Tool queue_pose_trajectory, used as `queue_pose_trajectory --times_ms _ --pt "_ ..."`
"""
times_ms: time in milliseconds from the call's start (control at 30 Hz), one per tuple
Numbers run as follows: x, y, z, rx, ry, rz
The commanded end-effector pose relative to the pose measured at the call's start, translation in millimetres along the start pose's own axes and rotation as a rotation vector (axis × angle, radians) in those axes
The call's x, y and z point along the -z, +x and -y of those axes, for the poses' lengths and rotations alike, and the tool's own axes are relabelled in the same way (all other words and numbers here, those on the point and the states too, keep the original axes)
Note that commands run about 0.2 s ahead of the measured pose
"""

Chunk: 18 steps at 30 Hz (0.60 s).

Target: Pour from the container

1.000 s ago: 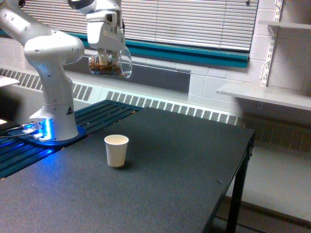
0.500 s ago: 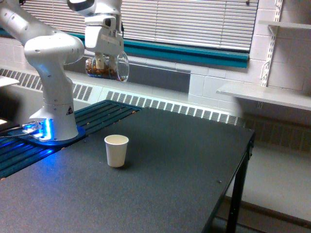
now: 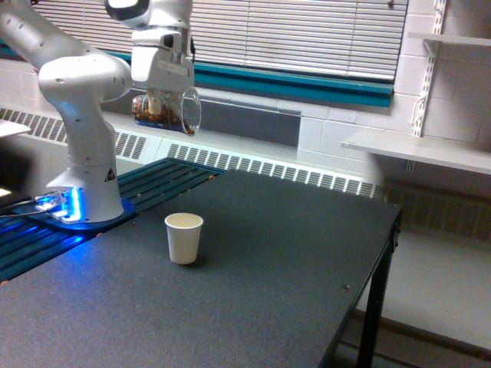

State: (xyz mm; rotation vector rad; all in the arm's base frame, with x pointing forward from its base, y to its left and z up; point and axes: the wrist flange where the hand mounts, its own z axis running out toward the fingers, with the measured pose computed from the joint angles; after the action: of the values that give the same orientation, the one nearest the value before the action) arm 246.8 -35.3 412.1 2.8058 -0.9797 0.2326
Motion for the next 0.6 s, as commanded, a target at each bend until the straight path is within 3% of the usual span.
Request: queue_pose_trajectory --times_ms 33,600 --pt "-15.0 -9.0 1.9 -0.003 -0.028 0.03" --pt "-16.9 -11.9 -1.2 -0.015 -0.039 0.051"
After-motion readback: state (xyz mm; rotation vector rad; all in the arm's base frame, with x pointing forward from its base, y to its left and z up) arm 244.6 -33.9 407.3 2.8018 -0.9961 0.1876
